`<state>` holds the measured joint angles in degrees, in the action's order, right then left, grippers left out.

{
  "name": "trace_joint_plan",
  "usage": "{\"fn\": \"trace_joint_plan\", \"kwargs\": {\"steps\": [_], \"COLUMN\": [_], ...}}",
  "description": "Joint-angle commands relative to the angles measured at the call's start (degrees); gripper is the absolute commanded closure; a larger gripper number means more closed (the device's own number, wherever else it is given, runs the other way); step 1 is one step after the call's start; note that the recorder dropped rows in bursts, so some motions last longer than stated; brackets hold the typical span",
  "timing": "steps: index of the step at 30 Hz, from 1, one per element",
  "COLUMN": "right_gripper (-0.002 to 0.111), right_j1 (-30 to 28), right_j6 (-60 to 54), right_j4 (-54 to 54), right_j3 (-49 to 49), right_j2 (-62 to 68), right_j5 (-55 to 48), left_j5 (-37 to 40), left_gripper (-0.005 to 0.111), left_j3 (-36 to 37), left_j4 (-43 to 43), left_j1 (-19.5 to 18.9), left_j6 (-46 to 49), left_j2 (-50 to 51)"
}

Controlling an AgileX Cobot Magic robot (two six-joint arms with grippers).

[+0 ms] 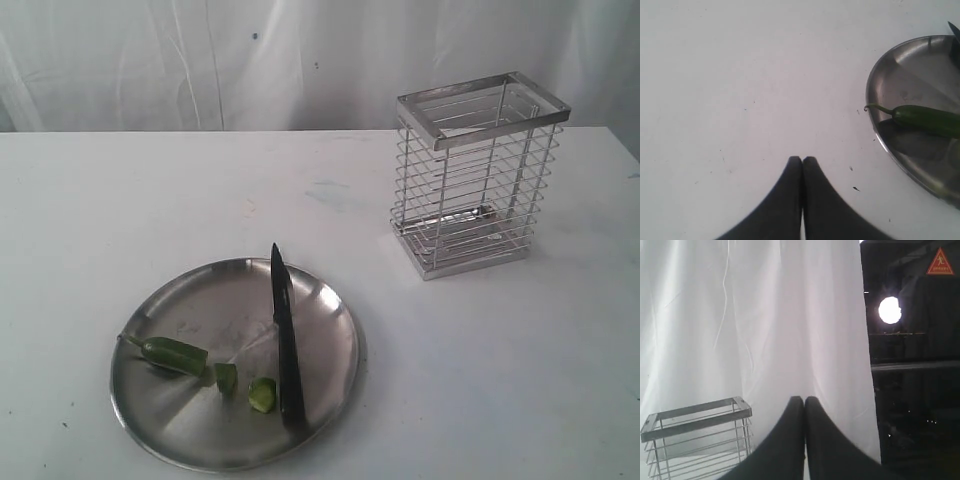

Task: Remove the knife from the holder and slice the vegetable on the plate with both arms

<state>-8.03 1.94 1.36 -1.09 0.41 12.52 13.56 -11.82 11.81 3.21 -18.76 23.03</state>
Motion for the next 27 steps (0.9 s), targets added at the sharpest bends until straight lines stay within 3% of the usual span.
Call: {"fn": "trace_joint_plan", "kwargs": {"steps": [1, 6, 27], "right_gripper": [0.108, 0.108, 0.108], "right_j1": [0.1, 0.1, 0.1], "right_j6": [0.3, 1.3, 1.3], "right_j4": [-1.1, -1.8, -1.8], "right_j3": [1.1, 1.1, 1.1], "right_j2": [-0.4, -0.4, -0.4], "right_j5": [-8.1, -30.5, -30.9], "left_j5": [1.1, 1.0, 1.0], "left_gripper": [0.107, 0.107, 0.107], "left_j3": [0.3, 0.3, 0.3], "left_j4": [0.2, 0.3, 0.3], "left_j1": [-0.2, -0.2, -0.2], "left_j6": [-0.5, -0.5, -0.5], "left_j2": [-0.3, -0.3, -0.3]}}
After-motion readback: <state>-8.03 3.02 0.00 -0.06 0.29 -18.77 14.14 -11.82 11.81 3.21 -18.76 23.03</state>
